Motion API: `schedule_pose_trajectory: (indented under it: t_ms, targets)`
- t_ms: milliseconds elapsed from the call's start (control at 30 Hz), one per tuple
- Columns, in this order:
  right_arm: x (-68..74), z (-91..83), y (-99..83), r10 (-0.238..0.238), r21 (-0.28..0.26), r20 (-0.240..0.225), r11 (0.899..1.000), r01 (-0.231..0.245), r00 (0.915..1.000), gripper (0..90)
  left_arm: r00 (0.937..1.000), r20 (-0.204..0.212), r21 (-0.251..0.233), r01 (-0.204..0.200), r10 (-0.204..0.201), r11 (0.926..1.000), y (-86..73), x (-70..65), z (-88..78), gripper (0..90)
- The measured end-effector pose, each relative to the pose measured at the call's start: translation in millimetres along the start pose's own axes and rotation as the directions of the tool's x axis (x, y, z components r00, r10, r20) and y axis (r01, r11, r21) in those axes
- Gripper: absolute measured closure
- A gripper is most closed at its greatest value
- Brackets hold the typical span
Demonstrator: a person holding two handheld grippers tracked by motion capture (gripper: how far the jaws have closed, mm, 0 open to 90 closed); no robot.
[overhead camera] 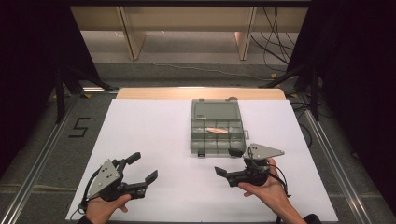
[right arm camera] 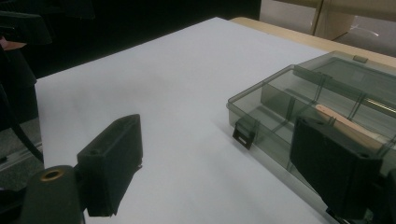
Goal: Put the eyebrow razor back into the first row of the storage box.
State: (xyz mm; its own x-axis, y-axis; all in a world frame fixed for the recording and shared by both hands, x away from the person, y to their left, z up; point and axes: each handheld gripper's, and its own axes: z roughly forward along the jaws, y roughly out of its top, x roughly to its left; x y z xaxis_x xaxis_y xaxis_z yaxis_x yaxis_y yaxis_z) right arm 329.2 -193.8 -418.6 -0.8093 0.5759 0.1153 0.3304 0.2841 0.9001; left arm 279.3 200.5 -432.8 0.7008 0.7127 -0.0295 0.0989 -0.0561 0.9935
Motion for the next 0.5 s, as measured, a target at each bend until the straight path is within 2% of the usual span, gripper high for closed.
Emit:
schedule_pose_trajectory:
  t_ms: [33, 133, 167, 400, 433, 500]
  targets:
    - [-0.2, -1.9, -0.5, -0.01, -0.003, 0.018, 1.0, 0.01, 0.9998, 18.4, 1.0, 0.0, 0.0, 0.0, 0.0, 1.0, 0.0, 0.0, -0.1, 16.2]
    - [0.7, -6.0, -2.6, 0.007, 0.002, 0.008, 1.0, -0.007, 0.9999, 18.4, 1.0, -0.001, 0.001, 0.0, 0.0, 1.0, 0.0, 0.2, -0.2, 16.2]
    - [0.5, -5.9, -3.6, 0.005, -0.017, 0.013, 1.0, -0.005, 0.9999, 18.4, 1.0, -0.002, 0.0, 0.003, -0.003, 1.0, -0.1, -0.2, -0.3, 16.2]
    - [0.7, -13.5, -9.1, 0.027, -0.015, 0.023, 1.0, -0.027, 0.9994, 18.2, 1.0, -0.001, 0.0, 0.002, -0.002, 1.0, -0.1, -0.2, -0.3, 16.2]
    - [0.3, -15.4, -9.4, 0.017, -0.009, 0.04, 1.0, -0.016, 0.9991, 18.2, 1.0, -0.002, 0.0, 0.002, -0.002, 1.0, -0.1, -0.2, -0.4, 16.2]
    - [0.6, -16.2, -11.0, 0.027, -0.006, 0.035, 1.0, -0.027, 0.999, 17.7, 1.0, -0.003, 0.0, 0.003, -0.003, 1.0, -0.1, -0.1, -0.4, 16.2]
